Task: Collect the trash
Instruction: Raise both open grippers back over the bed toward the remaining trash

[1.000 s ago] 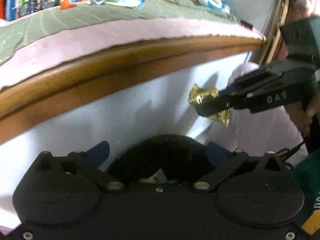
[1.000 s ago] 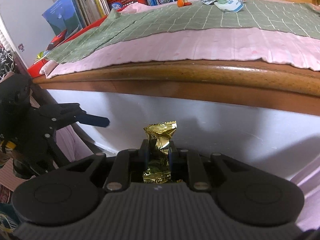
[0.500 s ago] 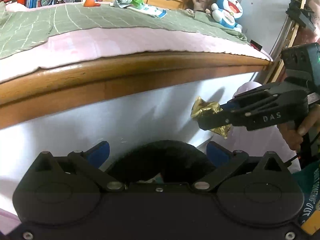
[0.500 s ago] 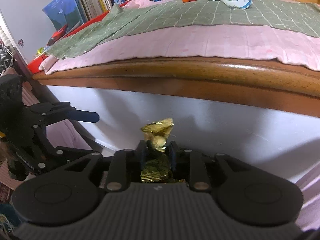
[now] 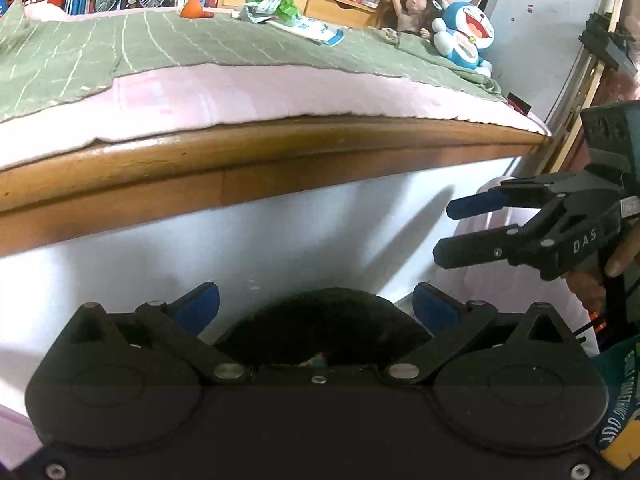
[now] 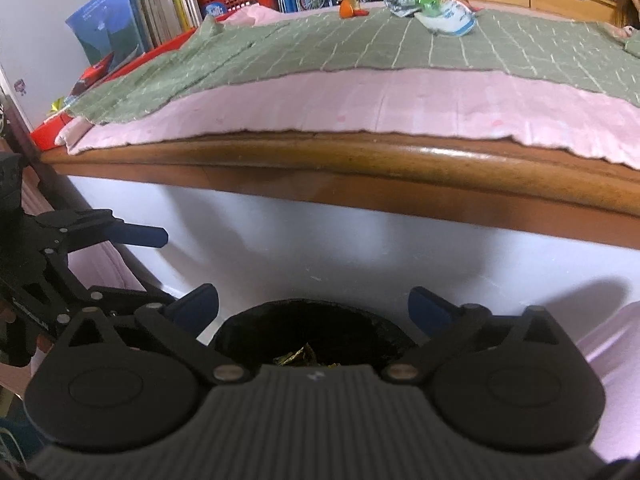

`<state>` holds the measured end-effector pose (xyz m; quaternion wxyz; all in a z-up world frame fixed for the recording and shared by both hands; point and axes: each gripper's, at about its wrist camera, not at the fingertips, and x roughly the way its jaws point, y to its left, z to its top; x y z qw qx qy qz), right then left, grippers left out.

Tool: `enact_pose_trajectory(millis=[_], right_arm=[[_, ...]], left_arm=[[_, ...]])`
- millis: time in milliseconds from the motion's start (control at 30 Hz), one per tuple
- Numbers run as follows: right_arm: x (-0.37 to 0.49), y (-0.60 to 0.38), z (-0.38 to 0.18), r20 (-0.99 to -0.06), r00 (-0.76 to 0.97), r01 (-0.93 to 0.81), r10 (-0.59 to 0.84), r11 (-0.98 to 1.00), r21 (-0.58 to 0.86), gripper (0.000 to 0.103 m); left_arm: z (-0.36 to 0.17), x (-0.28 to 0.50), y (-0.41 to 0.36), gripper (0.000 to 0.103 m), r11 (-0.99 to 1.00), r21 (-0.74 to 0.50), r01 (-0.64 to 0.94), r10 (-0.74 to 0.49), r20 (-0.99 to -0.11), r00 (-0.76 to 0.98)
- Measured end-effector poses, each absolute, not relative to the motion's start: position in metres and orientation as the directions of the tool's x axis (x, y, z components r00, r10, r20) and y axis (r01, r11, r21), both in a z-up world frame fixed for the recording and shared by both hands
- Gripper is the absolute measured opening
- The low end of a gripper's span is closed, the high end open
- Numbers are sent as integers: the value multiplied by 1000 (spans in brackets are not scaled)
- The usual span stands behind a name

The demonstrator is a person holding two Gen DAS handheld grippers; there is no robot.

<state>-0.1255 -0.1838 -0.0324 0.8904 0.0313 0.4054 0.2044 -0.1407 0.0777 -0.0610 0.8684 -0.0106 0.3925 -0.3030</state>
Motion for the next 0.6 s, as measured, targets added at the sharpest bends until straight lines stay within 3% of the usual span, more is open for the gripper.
enact_pose_trajectory(millis=[600], right_arm=[[-106,-210,45,-545,739,-383,395,913,142,103]], left_arm=[[3,-133,73,103,751,-313,582,-632,-597,494]])
